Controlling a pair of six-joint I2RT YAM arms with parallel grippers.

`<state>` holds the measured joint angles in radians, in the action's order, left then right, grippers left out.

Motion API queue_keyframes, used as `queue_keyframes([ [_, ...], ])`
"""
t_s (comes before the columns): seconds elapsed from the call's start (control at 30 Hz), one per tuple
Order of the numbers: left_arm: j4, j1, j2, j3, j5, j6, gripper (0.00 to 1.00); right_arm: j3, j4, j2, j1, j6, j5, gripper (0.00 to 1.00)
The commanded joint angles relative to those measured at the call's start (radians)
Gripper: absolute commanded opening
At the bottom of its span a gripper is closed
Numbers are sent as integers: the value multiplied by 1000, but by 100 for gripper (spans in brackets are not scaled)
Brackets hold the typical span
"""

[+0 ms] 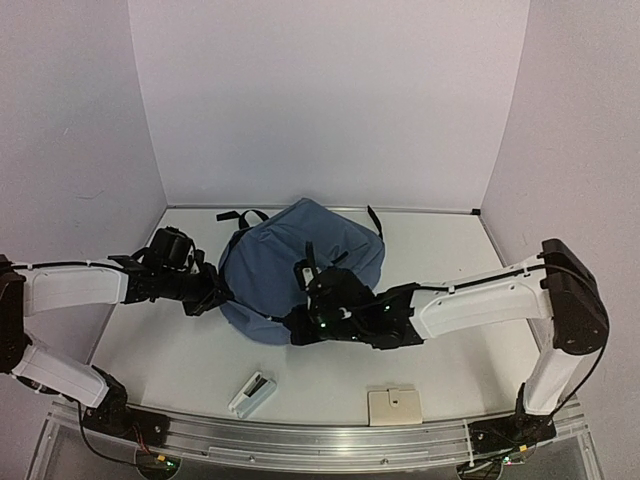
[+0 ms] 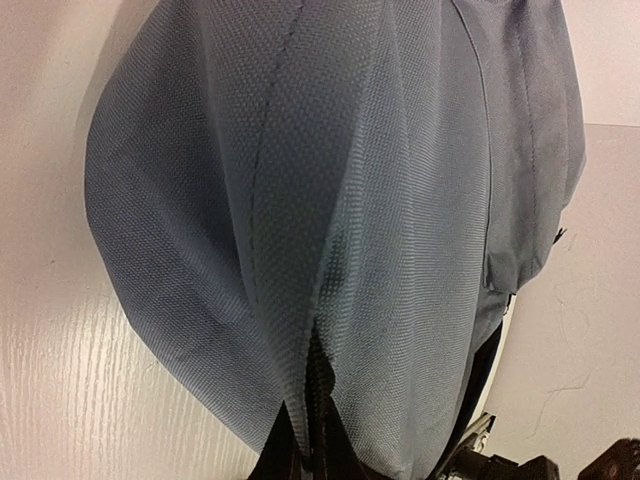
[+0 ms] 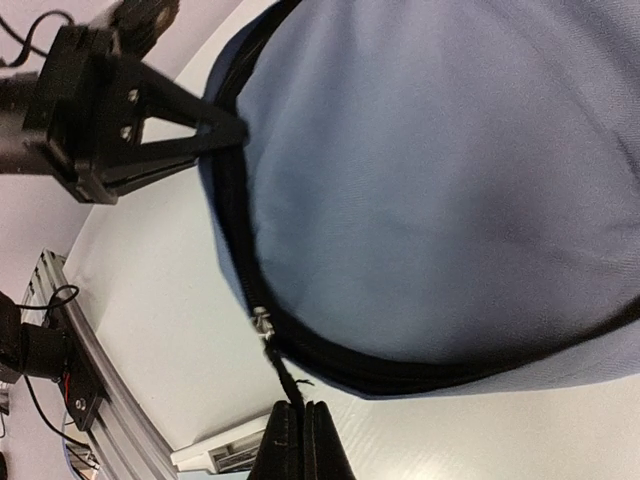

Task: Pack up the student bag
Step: Zip the student bag at the center of the board.

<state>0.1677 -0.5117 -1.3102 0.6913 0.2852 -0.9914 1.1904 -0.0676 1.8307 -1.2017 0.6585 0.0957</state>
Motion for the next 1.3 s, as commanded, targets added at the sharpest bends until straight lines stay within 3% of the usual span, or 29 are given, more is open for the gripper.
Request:
queue_keyframes([
  [0.0,24,10,-9,25,-54,36,0,-81,48,-114,96,3,44,0],
  [0.5,97,157,99,-18,-26,82,0,-199,94,-162,384,-121,65,0],
  [0.83,120,177,114,-13,-13,104,0,-196,97,-183,422,-162,24,0],
  [0.87,117,177,112,-12,-5,108,0,-195,96,-197,423,-170,11,8],
  [0.93,114,177,107,-8,8,118,0,-190,102,-225,423,-187,8,40],
  [1.0,118,177,101,0,13,129,0,-176,122,-247,438,-211,23,55],
  [1.1,122,177,89,14,19,146,0,-144,142,-244,502,-256,-8,67],
  [1.27,125,176,81,25,20,149,0,-54,144,-139,624,-343,-184,75],
])
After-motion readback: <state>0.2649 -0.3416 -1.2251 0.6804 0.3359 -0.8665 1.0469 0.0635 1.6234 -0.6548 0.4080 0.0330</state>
